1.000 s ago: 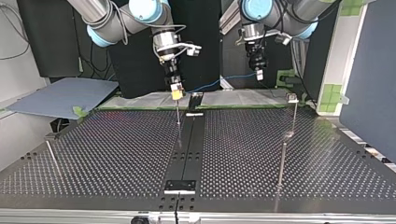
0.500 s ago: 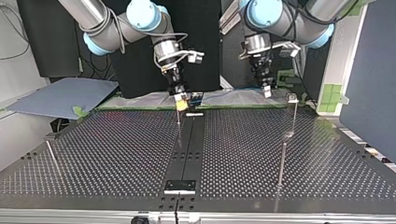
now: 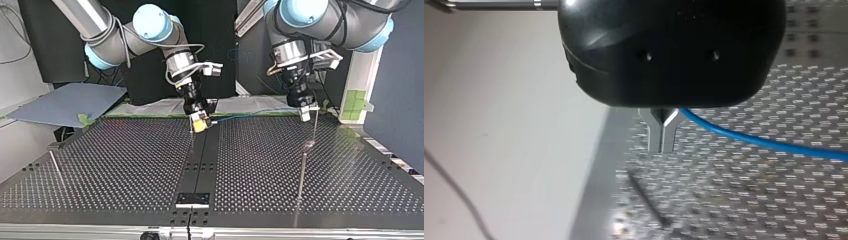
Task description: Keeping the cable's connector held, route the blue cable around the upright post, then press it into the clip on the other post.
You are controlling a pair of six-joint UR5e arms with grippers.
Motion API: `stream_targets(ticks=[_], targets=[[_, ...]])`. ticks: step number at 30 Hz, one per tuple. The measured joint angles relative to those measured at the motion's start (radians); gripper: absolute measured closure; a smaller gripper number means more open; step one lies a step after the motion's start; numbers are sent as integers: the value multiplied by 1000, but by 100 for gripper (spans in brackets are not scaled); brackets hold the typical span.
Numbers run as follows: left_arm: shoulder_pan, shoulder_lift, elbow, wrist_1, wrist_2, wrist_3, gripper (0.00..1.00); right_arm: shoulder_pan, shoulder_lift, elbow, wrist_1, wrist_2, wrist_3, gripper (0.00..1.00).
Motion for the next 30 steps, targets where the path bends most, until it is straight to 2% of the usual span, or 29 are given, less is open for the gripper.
stream_targets(ticks=[5,10,19,24,30], targets=[[18,43,51,-52,19,-1,100,-1,0,-54,25,-12,13,100],[35,31,98,-84,42,-1,100,-3,2,-110,38,-26,33,100],[74,27,185,-100,73,-3,100,-10,5,-211,55,-49,61,100],[108,13,222,-104,90,-13,100,-14,15,-256,64,-58,67,100],[165,6,236,-108,143,-26,100,-13,62,-317,98,-72,72,100]])
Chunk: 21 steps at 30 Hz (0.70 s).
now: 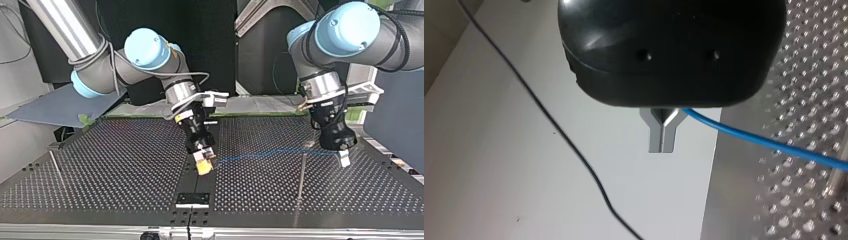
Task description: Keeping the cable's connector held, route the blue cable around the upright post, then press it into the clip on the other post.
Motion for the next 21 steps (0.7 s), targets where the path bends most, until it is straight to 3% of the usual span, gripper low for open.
stream_targets(ticks=[4,10,21], targets=[[41,-9,2,0,41,-23,100,-1,36,-44,27,-2,-2,100],[99,-48,22,0,99,-33,100,-3,49,-91,34,-7,0,100],[198,-145,81,8,198,-75,100,-3,64,-113,34,-15,0,100]])
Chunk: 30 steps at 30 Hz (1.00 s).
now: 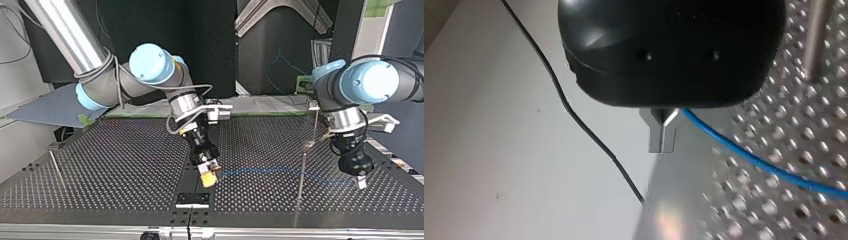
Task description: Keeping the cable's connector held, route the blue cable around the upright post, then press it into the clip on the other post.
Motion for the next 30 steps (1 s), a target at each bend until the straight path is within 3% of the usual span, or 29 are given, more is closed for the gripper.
stream_targets(ticks=[4,9,19,30], targets=[[35,-38,13,11,38,-21,100,0,20,-3,0,-2,-2,100],[48,-71,38,15,87,-35,100,0,38,-5,-1,-1,-7,100],[33,-123,48,17,190,-46,100,-3,74,-16,-3,3,-11,100],[13,-182,48,19,295,-46,100,-11,131,-17,-3,10,-28,100]])
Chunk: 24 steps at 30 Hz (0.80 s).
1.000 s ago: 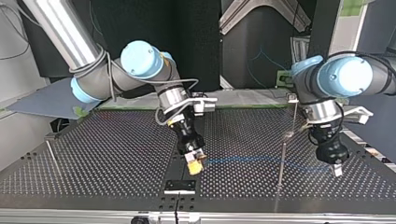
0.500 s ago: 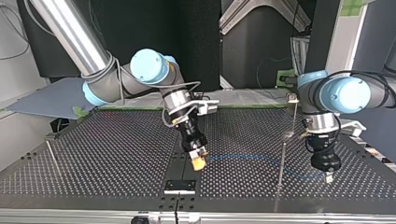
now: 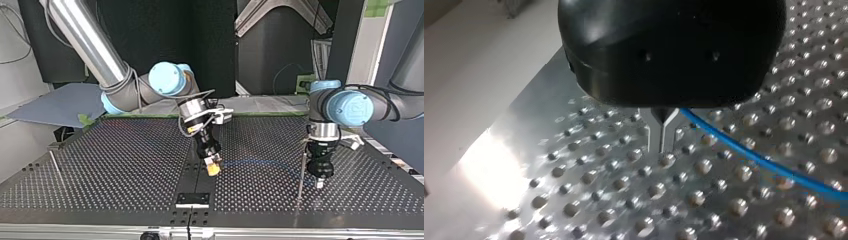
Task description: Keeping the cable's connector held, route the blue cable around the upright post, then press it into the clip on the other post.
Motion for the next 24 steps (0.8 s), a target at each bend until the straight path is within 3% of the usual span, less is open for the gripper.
stream_targets(ticks=[8,18,19,21,22,23,24], targets=[[-13,-52,0,-13,8,1,100,-4,35,0,6,8,-13,100],[-19,-60,0,-24,-7,-4,100,1,95,3,25,9,-26,100],[-19,-60,0,-23,-7,-9,95,2,103,3,32,9,-30,100],[-20,-60,0,-22,-7,-18,95,4,115,3,40,9,-34,100],[-20,-60,0,-22,-7,-26,76,5,123,3,45,9,-36,100],[-20,-60,0,-23,-7,-32,69,5,129,4,48,9,-37,100],[-20,-60,0,-23,-7,-38,69,6,134,5,50,9,-38,100]])
